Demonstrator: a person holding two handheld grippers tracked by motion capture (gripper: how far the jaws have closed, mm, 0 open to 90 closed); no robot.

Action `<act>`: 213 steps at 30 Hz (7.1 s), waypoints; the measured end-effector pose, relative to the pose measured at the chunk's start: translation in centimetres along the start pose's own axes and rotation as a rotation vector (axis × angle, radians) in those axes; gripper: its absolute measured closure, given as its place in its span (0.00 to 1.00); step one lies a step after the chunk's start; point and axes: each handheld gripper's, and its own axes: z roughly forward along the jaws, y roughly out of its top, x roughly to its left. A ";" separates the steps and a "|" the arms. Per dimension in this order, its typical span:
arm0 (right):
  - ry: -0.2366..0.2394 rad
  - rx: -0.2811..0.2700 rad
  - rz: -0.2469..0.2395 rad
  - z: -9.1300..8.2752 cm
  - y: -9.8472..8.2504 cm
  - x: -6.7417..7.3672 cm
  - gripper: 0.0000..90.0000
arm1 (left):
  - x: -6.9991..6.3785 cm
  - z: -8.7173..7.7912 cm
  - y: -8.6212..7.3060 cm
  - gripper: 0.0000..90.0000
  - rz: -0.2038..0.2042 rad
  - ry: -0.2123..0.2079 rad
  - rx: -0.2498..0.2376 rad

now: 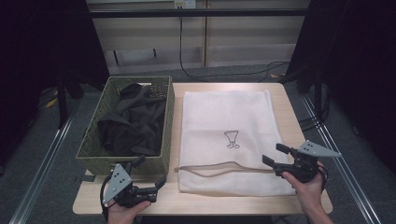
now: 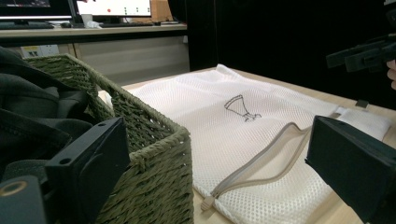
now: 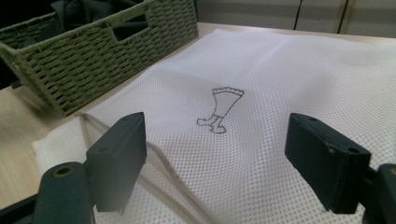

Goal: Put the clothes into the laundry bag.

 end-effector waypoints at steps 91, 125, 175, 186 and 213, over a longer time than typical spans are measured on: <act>0.063 0.357 -0.145 11.1 0.0 1.8 0.98 | -0.5 0.0 -0.3 0.11 0.033 -0.046 0.120; 0.097 0.132 -0.092 9.8 5.5 2.8 0.99 | -0.3 -0.1 -0.2 0.11 0.033 -0.040 0.113; 0.114 0.023 -0.103 9.9 8.8 2.4 0.98 | 7.2 -0.9 5.2 0.09 0.010 0.023 0.169; 0.109 0.028 -0.096 9.9 8.9 2.2 0.98 | 9.9 1.0 9.1 0.11 0.024 0.067 0.181; 0.125 0.057 -0.104 10.5 8.5 2.3 0.98 | 19.9 8.4 6.5 0.04 -0.017 0.088 0.536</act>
